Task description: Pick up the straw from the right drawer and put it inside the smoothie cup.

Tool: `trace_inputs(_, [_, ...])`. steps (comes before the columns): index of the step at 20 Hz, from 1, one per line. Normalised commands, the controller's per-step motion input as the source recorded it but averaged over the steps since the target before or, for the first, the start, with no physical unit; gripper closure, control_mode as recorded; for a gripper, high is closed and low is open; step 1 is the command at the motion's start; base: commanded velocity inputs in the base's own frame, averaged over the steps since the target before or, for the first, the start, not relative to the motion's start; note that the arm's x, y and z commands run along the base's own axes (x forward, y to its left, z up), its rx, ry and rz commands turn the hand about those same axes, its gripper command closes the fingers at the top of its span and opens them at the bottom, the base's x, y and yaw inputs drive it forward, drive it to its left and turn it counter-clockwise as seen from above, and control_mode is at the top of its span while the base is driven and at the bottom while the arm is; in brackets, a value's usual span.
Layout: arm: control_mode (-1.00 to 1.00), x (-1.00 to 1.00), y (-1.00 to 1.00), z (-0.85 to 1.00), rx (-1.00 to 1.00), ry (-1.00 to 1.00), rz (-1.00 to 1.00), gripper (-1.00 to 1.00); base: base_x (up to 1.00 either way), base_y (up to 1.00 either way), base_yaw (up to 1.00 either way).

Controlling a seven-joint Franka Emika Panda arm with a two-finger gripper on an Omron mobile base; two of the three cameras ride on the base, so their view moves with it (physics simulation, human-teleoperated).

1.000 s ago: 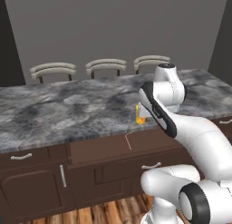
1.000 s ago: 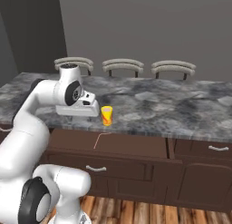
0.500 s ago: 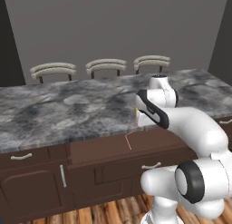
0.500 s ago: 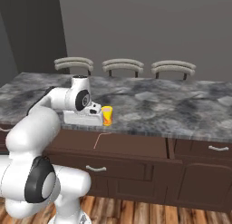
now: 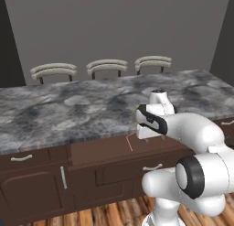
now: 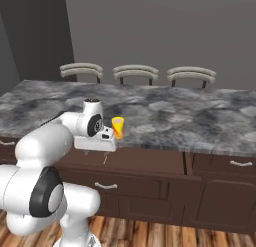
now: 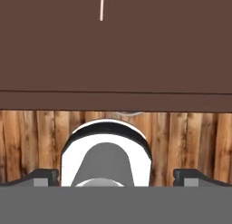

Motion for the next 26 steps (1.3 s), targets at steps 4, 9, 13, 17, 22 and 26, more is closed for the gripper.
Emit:
trace_inputs(4, [-1.0,0.22,0.0,-0.53,0.0,0.04,0.0,-1.0,0.0,0.0,0.0])
trace_inputs(9, [-1.0,0.27,0.0,-0.38,0.0,0.01,0.0,-1.0,0.0,0.0,0.0])
trace_inputs(13, [-1.0,0.33,0.0,-0.3,0.0,0.01,0.0,-1.0,0.0,0.0,0.0])
trace_inputs(17, [-1.0,0.36,0.0,-0.29,0.0,0.02,0.0,-1.0,0.0,0.0,0.0])
trace_inputs(22, [-1.0,0.36,0.0,-0.22,0.0,0.03,0.0,-1.0,0.0,0.0,0.0])
trace_inputs(26, [-1.0,0.29,0.0,-0.23,0.0,0.03,0.0,-1.0,0.0,0.0,0.0])
